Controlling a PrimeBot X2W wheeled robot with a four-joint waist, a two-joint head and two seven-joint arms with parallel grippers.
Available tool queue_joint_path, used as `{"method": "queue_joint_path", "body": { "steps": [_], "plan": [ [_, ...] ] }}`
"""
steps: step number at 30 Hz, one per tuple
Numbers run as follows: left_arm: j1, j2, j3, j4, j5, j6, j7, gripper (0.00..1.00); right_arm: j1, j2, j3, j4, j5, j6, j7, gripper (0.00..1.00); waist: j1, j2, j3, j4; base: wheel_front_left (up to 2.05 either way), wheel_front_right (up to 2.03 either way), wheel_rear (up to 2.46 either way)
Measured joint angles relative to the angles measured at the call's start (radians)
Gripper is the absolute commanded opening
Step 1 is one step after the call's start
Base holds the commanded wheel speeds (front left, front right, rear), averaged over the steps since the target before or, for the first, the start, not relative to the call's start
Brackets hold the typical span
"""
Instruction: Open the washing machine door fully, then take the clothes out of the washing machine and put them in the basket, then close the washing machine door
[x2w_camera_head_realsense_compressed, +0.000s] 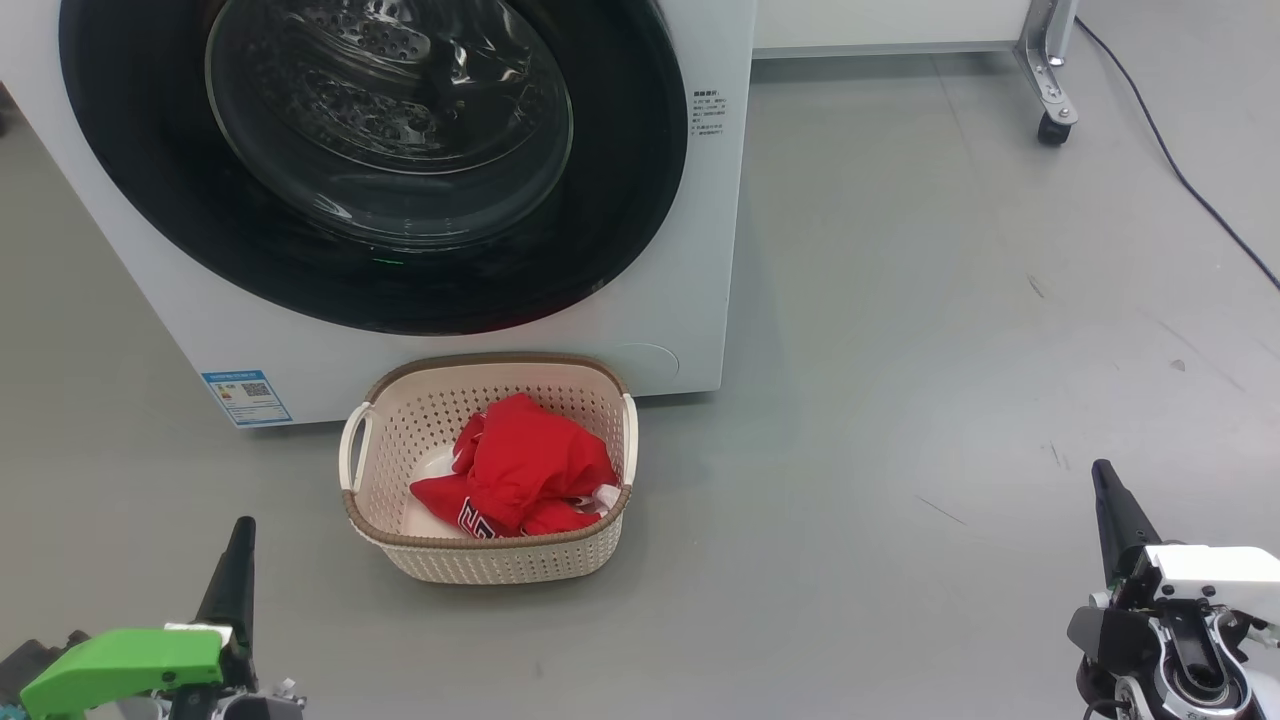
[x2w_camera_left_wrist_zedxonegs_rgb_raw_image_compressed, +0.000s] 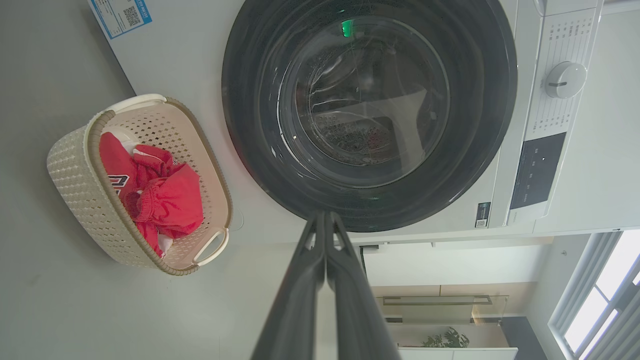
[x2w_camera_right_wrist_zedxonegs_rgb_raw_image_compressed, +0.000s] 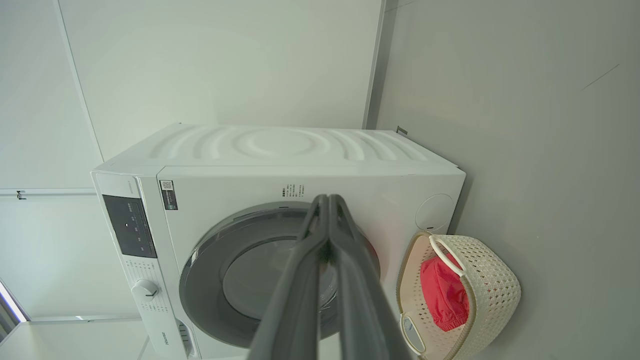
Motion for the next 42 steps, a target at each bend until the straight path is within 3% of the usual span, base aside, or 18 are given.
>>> {"method": "queue_joint_path", "body": {
  "steps": [42],
  "plan": [
    [-0.002,0.0,0.004,0.016,0.0,-0.008,0.005,0.0,-0.002,0.001,-0.004,0.009,0.0,0.003,0.002,0.0,0.0,0.0,-0.001,0.0,0.0,0.0,0.0]
  ]
}}
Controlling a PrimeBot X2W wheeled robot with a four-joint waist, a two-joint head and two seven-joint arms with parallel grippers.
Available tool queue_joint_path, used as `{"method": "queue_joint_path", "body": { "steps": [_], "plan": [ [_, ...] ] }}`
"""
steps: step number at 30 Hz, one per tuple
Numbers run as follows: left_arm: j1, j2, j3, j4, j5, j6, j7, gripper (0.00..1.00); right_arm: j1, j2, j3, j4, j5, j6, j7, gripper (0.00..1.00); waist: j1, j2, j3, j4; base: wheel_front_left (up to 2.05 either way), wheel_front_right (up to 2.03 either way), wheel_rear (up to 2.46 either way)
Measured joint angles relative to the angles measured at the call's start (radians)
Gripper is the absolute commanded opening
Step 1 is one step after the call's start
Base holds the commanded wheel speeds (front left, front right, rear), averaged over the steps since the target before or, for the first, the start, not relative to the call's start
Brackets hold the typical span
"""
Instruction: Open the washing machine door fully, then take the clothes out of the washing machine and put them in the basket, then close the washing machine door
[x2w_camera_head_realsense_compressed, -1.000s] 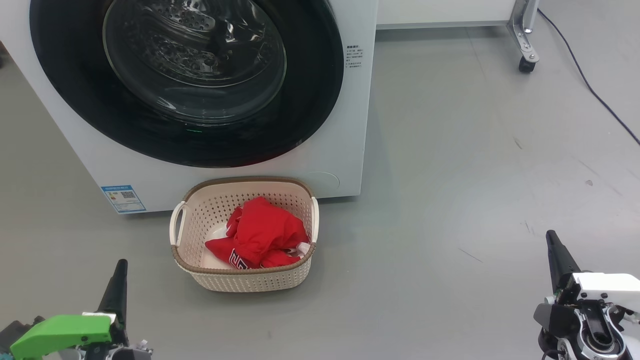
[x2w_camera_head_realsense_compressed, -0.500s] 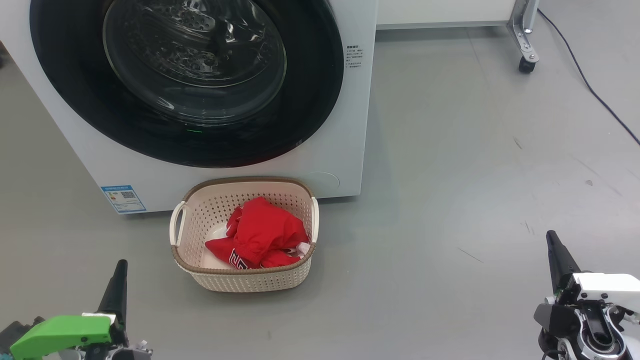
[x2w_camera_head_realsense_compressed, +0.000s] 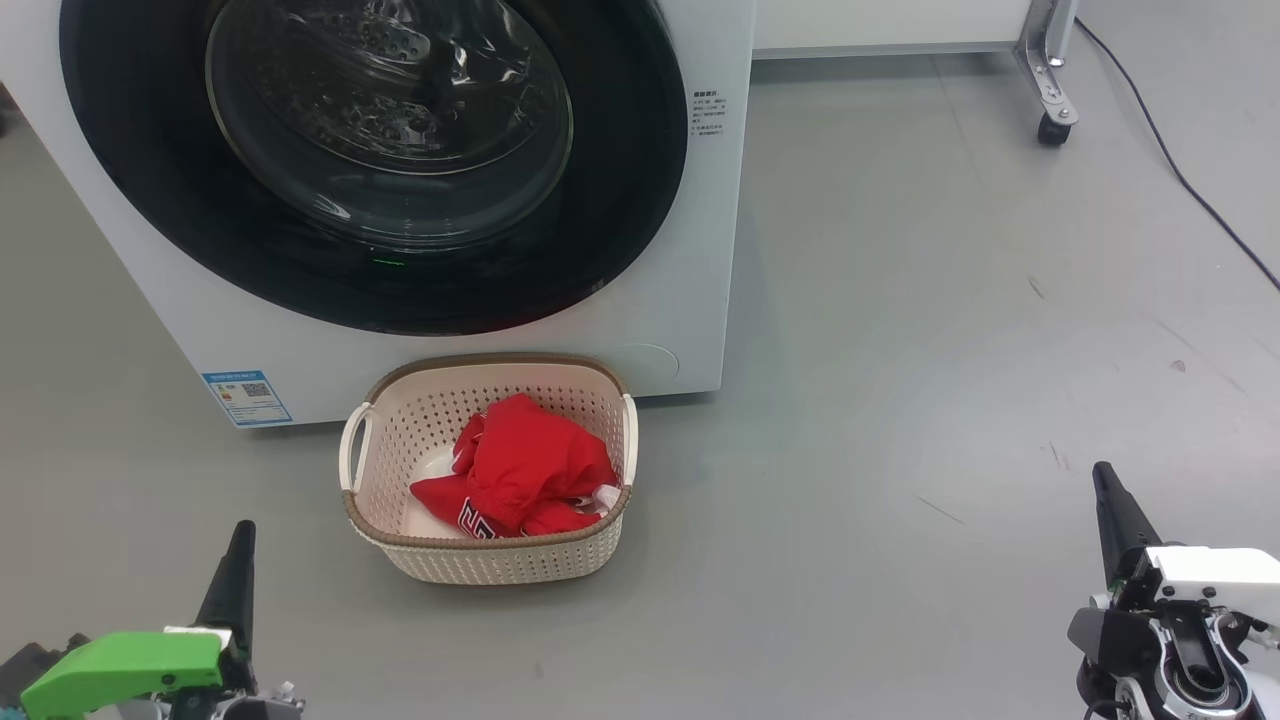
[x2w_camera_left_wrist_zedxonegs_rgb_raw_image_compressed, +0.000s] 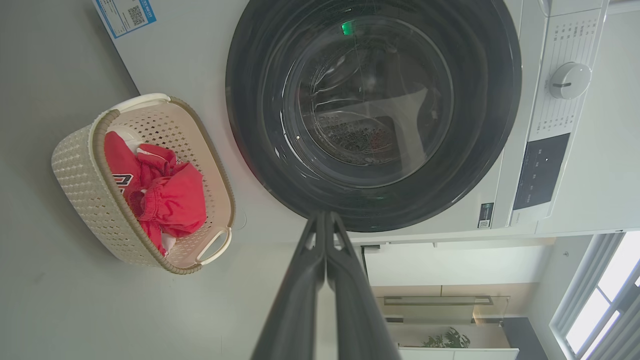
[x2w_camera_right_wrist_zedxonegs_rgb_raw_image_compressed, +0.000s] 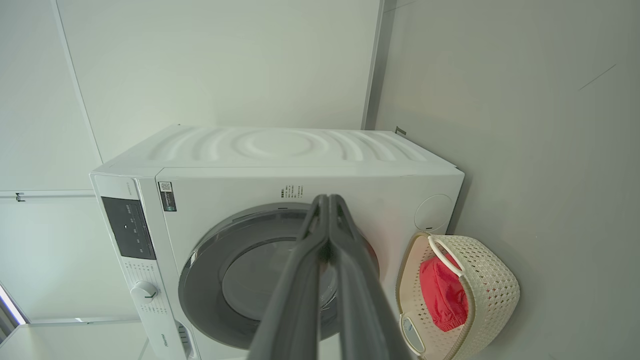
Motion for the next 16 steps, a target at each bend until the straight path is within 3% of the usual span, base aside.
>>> {"method": "queue_joint_path", "body": {
  "steps": [16],
  "plan": [
    [-0.001,0.0,0.002,0.004,0.0,0.0,0.003,0.0,0.0,0.001,-0.002,0.002,0.0,0.0,0.003,0.0,0.0,0.0,0.0,0.0,0.0,0.0,0.0]
  ]
}}
